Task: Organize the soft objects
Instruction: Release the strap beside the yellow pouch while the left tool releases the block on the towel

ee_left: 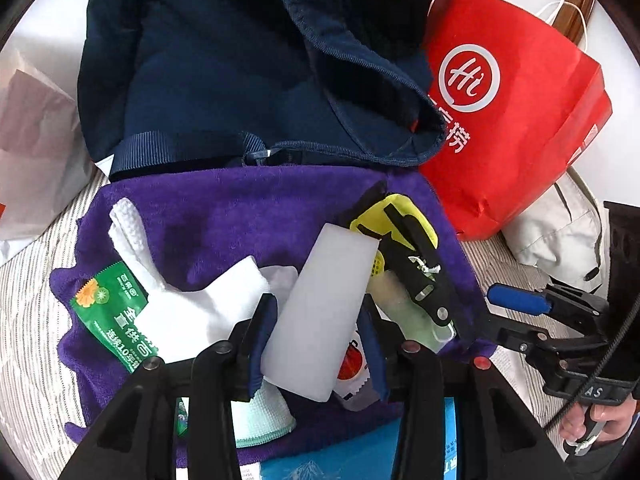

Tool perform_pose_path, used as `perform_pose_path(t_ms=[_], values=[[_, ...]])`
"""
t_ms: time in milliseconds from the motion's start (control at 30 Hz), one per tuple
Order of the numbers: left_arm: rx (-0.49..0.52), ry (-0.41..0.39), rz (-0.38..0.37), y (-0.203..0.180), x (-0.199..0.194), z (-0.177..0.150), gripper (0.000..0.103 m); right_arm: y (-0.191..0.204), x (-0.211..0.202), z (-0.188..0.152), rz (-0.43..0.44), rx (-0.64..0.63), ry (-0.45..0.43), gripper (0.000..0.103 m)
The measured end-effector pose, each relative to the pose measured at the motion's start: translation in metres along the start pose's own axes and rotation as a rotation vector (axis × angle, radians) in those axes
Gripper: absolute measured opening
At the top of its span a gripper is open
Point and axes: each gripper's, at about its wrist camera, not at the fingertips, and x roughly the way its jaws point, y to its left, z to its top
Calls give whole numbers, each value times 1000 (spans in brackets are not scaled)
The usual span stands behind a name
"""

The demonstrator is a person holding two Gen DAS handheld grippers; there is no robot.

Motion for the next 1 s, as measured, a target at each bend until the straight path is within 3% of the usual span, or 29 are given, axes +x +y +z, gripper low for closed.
perform_pose_path(t_ms=[133, 200, 333, 400, 600, 800, 867, 1000], values=[[-13, 25, -6, 0, 7, 1, 45, 4, -1, -1, 0, -11, 0, 50], [-12, 36, -7, -2, 9, 2, 55, 5, -1, -1, -2, -11, 2, 50], [-16, 29, -3, -4, 4, 2, 63, 7, 0, -2, -11, -8, 6, 50], [-21, 24, 2, -3, -1, 3, 78, 8, 0, -3, -17, -9, 7, 50], [-51, -25, 25, -1, -26, 3, 82, 8, -9, -6, -19, 11, 4, 51], [-34, -69, 89, -7, -58, -5, 96, 5, -27, -7, -29, 44, -17, 68], [-18, -71, 115, -11, -67, -11, 96, 6, -34, -9, -47, 51, -21, 77], [-6, -81, 145, -19, -86, -26, 96, 11, -51, -17, -77, 52, -35, 84]])
